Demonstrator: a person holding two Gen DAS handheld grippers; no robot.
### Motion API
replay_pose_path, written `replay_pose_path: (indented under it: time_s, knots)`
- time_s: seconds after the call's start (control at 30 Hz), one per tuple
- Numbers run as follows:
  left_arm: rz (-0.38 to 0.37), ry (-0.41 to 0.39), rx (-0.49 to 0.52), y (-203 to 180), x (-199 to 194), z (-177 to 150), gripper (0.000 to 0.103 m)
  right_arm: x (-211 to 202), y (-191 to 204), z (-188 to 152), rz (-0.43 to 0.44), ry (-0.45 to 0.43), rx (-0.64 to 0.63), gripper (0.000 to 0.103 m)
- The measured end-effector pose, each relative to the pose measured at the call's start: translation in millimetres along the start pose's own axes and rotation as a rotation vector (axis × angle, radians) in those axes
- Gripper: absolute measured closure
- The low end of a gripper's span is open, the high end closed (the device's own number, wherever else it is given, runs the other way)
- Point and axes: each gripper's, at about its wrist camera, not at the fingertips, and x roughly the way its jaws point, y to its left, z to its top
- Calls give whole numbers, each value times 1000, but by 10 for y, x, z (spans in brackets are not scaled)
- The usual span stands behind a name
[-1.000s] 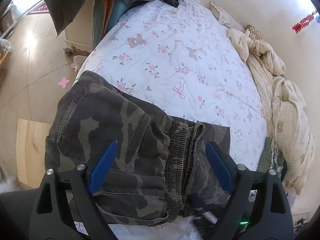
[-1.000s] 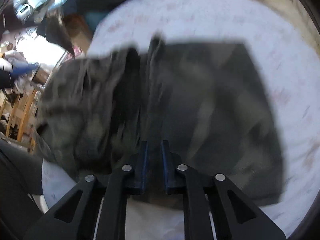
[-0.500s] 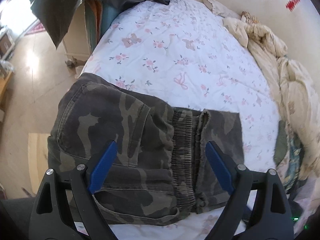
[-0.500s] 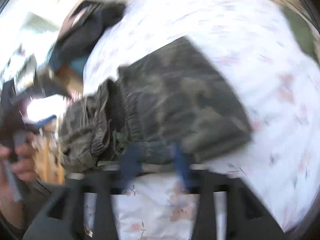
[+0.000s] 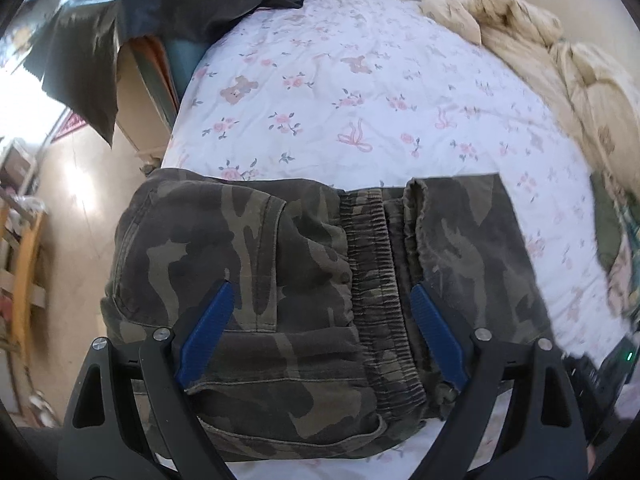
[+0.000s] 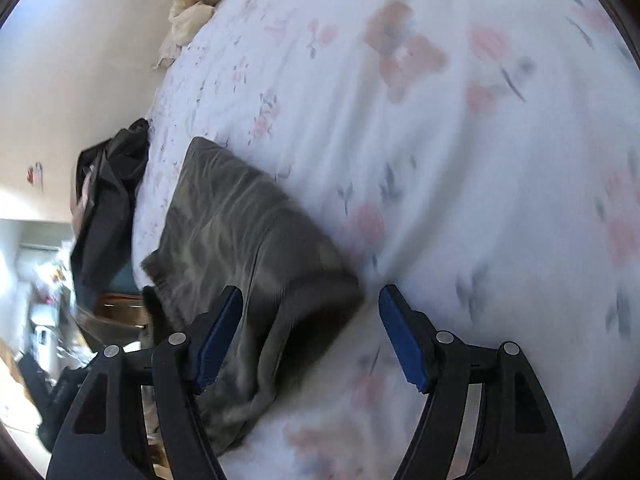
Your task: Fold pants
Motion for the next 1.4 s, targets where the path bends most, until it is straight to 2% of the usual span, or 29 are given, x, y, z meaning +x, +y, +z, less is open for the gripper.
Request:
replay_pose_path:
  time_s: [0.17,0.27,0.3,0.33,0.43,0.53,0.63,0.77,0.87,0.93,0.97,1.03,1.07,1.13,1.2,1.23,1.27,1.4]
  knots:
    - [3,34,-16,-174,56,69,15,87,-33,114,106,6,62,32]
    - [-16,63,-30,-365,120,159,15,130,-147,178,163,37,146,54]
    - [-9,64,-24,-451,136,194,15,149,-159,188,156,46,152,74]
    - [-2,65,-14,-530,153,229,15,149,-184,199,154,53,150,86]
    - [6,82,14,-787,217,372,15,10,-39,175,166,15,85,89]
    - [8,99,40,-1071,294,544,15,-256,339,108,160,-56,-87,89]
    - [12,146,146,-1511,455,778,15,-433,768,-41,116,-126,-311,90]
    - [9,268,316,-2157,707,1016,15,-534,1071,-192,103,-162,-470,90]
    - [87,299,480,-2672,940,1064,15,-565,1118,-228,98,-165,-515,90]
    - [126,344,548,-2884,1133,1030,15,-529,1091,-194,101,-152,-494,90]
    - [157,359,570,-2974,1258,999,15,-515,1065,-171,103,-145,-479,90]
    - [238,340,568,-3022,1411,959,15,-519,1038,-146,114,-141,-464,90]
    - [254,356,573,-3051,1514,926,15,-521,1042,-138,118,-140,-465,90]
    - [291,378,627,-3098,1658,860,25,-516,1087,-145,117,-139,-488,90]
    - [340,407,683,-3108,1786,804,60,-527,1120,-162,122,-138,-508,90]
    - [347,412,704,-3097,1803,785,69,-529,1130,-168,124,-137,-514,90]
    - [373,402,728,-3083,1796,773,83,-528,1139,-175,126,-135,-521,90]
    - [337,375,750,-2992,1606,864,92,-540,1202,-200,164,-135,-537,90]
